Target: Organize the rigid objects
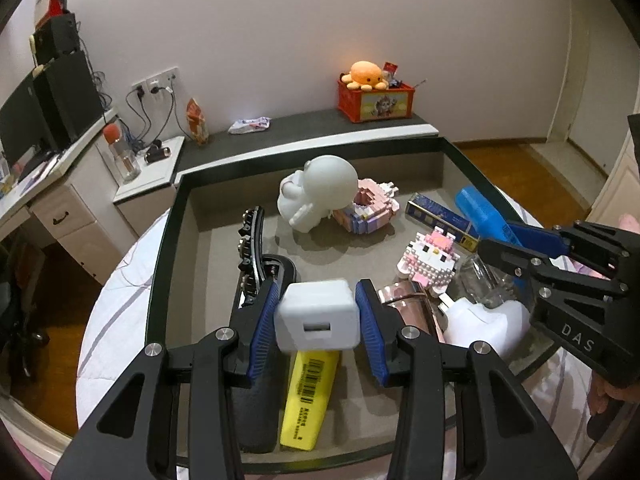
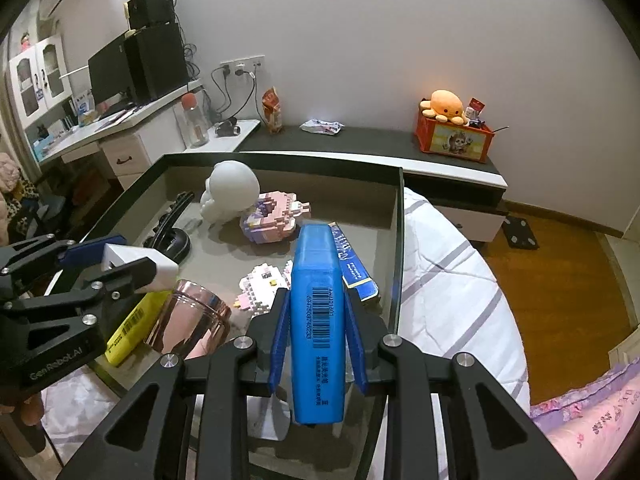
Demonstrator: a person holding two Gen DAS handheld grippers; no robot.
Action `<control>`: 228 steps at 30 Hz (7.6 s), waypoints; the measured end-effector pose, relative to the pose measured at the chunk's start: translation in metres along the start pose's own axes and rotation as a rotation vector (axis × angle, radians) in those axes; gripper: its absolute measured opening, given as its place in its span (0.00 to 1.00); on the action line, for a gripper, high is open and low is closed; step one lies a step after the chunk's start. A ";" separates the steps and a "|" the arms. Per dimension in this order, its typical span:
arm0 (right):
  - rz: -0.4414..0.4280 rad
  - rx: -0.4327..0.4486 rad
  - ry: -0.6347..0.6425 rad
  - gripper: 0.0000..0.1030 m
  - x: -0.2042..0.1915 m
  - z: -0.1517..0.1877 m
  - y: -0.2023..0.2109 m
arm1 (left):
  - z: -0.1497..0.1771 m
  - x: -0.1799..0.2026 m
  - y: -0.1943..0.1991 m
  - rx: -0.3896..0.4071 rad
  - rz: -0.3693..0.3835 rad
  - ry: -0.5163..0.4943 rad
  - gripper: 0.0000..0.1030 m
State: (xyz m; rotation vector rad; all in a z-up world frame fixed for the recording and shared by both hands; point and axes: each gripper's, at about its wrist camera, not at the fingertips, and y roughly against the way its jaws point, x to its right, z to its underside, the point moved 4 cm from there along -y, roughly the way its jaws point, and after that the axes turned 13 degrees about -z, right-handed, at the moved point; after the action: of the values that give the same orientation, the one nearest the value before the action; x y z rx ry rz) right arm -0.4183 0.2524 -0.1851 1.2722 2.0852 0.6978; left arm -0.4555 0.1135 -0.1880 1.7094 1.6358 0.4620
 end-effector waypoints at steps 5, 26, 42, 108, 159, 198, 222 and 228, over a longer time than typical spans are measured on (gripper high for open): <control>-0.021 0.031 0.001 0.49 -0.003 -0.003 0.007 | -0.003 0.003 0.012 0.035 -0.002 -0.004 0.75; 0.026 0.287 0.071 0.98 -0.067 0.013 0.131 | 0.036 -0.049 0.159 0.264 -0.104 0.117 1.00; 0.019 0.508 0.126 1.00 -0.125 0.061 0.221 | 0.087 -0.065 0.260 0.415 -0.130 0.212 1.00; 0.036 0.742 0.294 1.00 -0.256 0.141 0.371 | 0.179 -0.086 0.442 0.682 -0.262 0.281 1.00; 0.037 0.733 0.289 1.00 -0.253 0.148 0.374 | 0.179 -0.078 0.445 0.679 -0.279 0.254 1.00; 0.050 0.742 0.312 1.00 -0.260 0.150 0.379 | 0.180 -0.080 0.446 0.698 -0.258 0.284 1.00; 0.046 0.733 0.318 1.00 -0.264 0.145 0.381 | 0.182 -0.084 0.444 0.697 -0.281 0.285 1.00; 0.047 0.730 0.318 1.00 -0.263 0.144 0.381 | 0.184 -0.085 0.445 0.691 -0.279 0.283 1.00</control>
State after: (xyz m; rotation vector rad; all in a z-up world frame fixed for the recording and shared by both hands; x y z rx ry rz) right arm 0.0081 0.1866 0.0364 1.6704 2.7149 0.1414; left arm -0.0236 0.0118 0.0168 1.8949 2.3952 -0.0174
